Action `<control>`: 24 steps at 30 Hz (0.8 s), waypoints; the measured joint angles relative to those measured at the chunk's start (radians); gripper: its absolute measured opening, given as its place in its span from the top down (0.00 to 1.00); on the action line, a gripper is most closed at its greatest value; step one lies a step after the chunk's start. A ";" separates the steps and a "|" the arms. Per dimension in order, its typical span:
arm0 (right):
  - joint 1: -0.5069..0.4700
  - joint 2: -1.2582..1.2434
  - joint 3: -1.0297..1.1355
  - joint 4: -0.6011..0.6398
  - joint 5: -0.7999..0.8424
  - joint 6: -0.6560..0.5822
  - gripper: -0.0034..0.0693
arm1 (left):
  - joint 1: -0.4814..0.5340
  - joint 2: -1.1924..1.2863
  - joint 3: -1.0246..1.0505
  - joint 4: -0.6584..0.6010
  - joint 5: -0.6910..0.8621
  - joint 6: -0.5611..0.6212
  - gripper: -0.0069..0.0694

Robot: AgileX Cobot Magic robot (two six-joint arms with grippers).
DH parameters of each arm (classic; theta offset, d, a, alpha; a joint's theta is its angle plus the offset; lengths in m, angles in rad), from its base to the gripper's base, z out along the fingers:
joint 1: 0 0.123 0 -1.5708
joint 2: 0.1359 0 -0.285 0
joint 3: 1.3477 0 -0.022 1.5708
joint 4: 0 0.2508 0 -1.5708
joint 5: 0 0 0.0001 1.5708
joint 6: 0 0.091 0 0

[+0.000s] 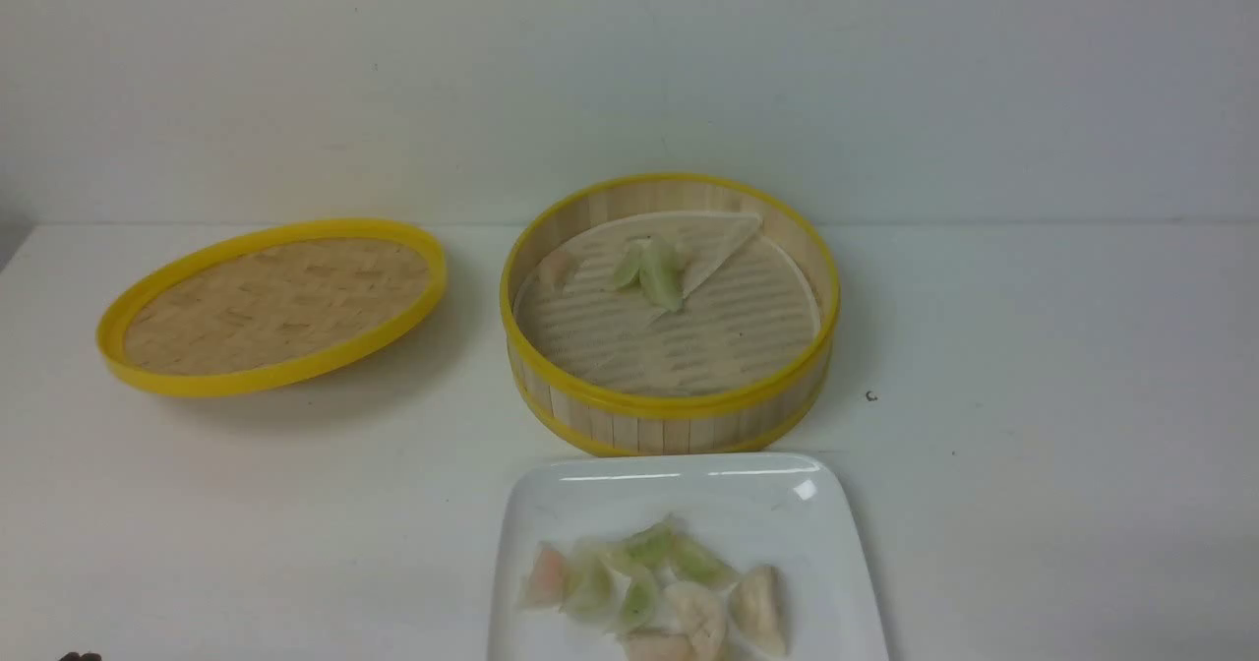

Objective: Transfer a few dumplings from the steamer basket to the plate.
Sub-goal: Use the left arm to grab a dumpling from the steamer

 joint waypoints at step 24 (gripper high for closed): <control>0.000 0.000 0.000 0.000 0.000 0.001 0.97 | 0.000 0.000 0.000 0.152 0.000 0.006 0.92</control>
